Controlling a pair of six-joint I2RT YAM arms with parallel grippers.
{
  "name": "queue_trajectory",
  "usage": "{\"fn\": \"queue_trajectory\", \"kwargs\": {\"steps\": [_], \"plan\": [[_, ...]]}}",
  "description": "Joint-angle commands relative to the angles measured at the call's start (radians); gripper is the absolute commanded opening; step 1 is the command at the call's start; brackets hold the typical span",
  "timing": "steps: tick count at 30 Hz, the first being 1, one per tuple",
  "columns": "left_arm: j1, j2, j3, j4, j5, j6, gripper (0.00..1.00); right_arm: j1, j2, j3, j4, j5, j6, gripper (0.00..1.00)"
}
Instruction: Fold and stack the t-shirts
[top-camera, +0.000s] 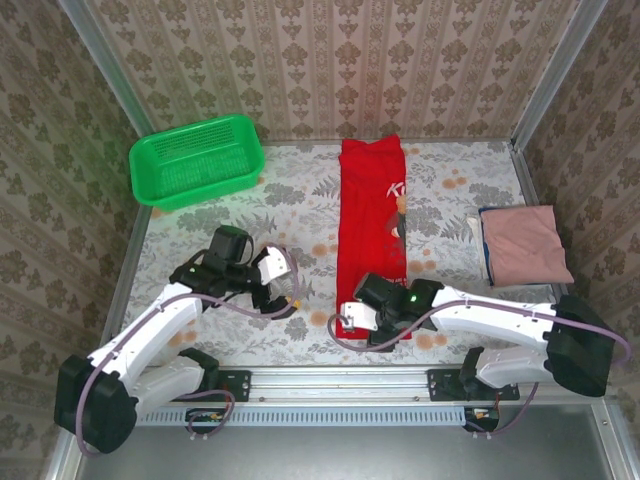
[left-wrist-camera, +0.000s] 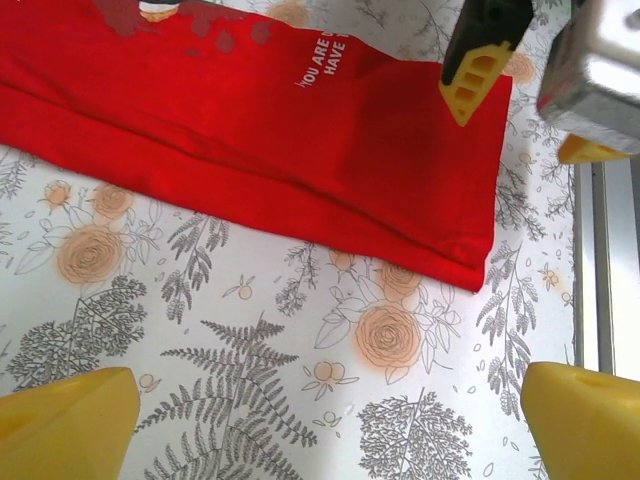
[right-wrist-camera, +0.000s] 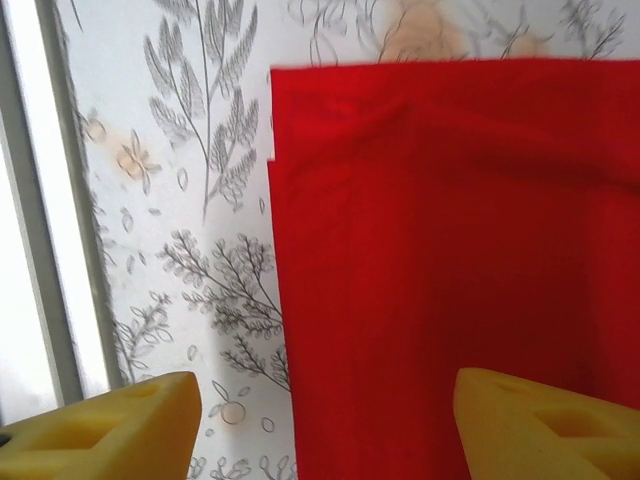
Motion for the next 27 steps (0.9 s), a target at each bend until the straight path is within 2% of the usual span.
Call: {"fn": "queue_trajectory", "kwargs": {"steps": [1, 6, 11, 17, 21, 25, 27], "plan": [[0.012, -0.032, -0.030, -0.003, 0.028, 0.029, 1.00, 0.003, 0.042, -0.012, 0.007, 0.042, -0.051, 0.65], [0.014, -0.032, -0.048, -0.001, 0.026, 0.032, 1.00, -0.005, 0.079, -0.022, 0.055, 0.029, -0.040, 0.60], [0.018, -0.029, -0.054, -0.005, 0.027, 0.047, 1.00, -0.018, 0.118, -0.022, 0.070, -0.006, -0.053, 0.59], [0.028, -0.040, -0.050, -0.032, 0.025, 0.072, 1.00, -0.024, 0.234, -0.028, 0.114, -0.019, -0.056, 0.57], [0.038, -0.055, -0.057, -0.042, 0.021, 0.086, 1.00, -0.032, 0.282, -0.023, 0.134, -0.016, -0.054, 0.43], [0.045, -0.066, -0.056, -0.055, 0.023, 0.096, 1.00, -0.034, 0.293, -0.007, 0.121, -0.021, -0.061, 0.17], [0.048, -0.070, -0.061, -0.051, 0.025, 0.100, 1.00, -0.034, 0.285, 0.003, 0.105, -0.017, -0.069, 0.11]]}}
